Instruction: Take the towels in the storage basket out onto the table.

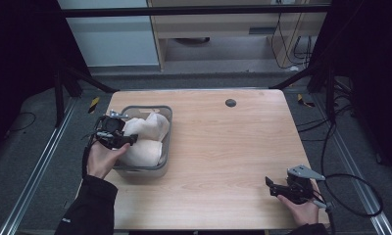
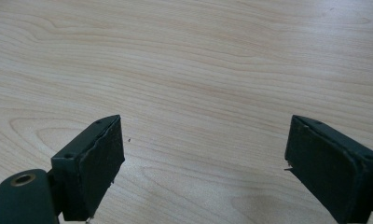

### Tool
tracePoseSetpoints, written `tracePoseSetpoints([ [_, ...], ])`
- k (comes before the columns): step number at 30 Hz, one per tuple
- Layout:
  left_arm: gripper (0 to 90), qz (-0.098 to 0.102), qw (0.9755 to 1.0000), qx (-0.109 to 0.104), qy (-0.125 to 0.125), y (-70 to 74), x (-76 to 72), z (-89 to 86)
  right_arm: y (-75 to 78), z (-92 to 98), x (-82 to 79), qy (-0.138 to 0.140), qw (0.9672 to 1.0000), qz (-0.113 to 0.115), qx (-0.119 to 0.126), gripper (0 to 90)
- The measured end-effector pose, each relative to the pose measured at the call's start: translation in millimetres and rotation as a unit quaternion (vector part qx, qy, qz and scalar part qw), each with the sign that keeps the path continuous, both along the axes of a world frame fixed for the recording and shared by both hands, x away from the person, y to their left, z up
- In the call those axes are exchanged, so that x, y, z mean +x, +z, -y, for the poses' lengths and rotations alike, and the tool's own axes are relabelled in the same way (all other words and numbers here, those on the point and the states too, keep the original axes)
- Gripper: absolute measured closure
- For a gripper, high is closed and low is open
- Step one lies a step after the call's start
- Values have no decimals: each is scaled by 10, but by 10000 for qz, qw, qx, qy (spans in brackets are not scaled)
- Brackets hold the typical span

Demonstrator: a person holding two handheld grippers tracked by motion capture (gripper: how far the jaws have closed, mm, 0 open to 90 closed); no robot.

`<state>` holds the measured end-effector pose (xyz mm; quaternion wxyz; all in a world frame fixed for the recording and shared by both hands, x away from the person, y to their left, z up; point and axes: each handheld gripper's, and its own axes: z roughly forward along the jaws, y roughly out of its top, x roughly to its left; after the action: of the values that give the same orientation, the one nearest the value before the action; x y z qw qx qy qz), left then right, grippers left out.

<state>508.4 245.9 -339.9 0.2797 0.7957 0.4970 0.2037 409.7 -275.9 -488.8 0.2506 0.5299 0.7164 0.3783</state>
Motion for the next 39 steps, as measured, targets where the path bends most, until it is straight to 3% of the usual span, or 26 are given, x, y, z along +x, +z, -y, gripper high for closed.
tracePoseSetpoints([
  [20, 671, 498, 9985, -150, -191, 552, -171, -10, 5, -1, 0, -6, 10000, 13, -4, 118],
  [39, 672, 654, 9965, -159, -501, 911, -302, 101, 16, 6, -6, -18, 10000, 30, 37, 119],
])
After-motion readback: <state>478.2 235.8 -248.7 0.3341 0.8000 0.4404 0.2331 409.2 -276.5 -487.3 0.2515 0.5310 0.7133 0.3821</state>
